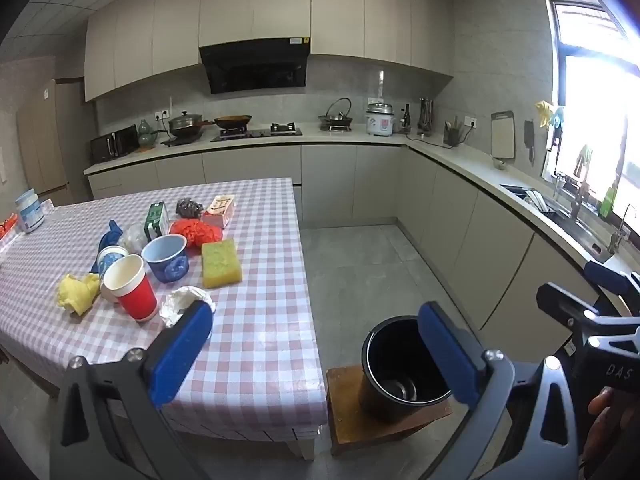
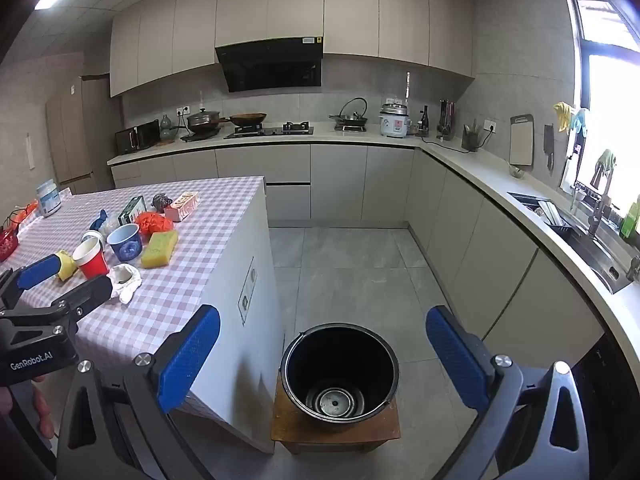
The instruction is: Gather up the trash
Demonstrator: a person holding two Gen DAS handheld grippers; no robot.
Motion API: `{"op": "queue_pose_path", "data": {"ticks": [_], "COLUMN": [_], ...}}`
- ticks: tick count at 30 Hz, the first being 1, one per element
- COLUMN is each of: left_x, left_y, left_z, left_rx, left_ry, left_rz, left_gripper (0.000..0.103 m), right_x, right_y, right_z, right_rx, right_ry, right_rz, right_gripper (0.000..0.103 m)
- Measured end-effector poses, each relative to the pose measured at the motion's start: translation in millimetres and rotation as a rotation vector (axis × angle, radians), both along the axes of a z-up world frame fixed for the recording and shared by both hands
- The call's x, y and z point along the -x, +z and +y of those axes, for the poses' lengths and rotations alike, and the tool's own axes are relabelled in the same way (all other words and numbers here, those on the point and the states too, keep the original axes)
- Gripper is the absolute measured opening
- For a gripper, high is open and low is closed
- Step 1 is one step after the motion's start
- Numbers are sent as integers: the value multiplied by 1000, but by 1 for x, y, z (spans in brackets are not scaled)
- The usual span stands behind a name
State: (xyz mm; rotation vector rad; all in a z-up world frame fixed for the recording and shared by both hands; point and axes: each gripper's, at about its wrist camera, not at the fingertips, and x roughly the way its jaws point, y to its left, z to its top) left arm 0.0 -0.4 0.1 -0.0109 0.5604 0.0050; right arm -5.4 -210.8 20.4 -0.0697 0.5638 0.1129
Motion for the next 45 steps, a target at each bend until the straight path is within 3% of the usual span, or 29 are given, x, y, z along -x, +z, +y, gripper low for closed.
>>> {"op": "queue_pose_path", "data": {"ticks": [4, 45], "left_x": [2, 1], "left_y": [1, 4], "left_z": [2, -5], "left_rx": [36, 19], "left_ry": [4, -1], "left_rz": [-14, -7], "left_gripper": [103, 103], "right_x": [2, -4], "right_y": [0, 2], "right_z": [2, -4], "right_rx": [-2, -34], "right_ry": [6, -4], "right_rz": [-3, 2], "right_gripper": [103, 103]}}
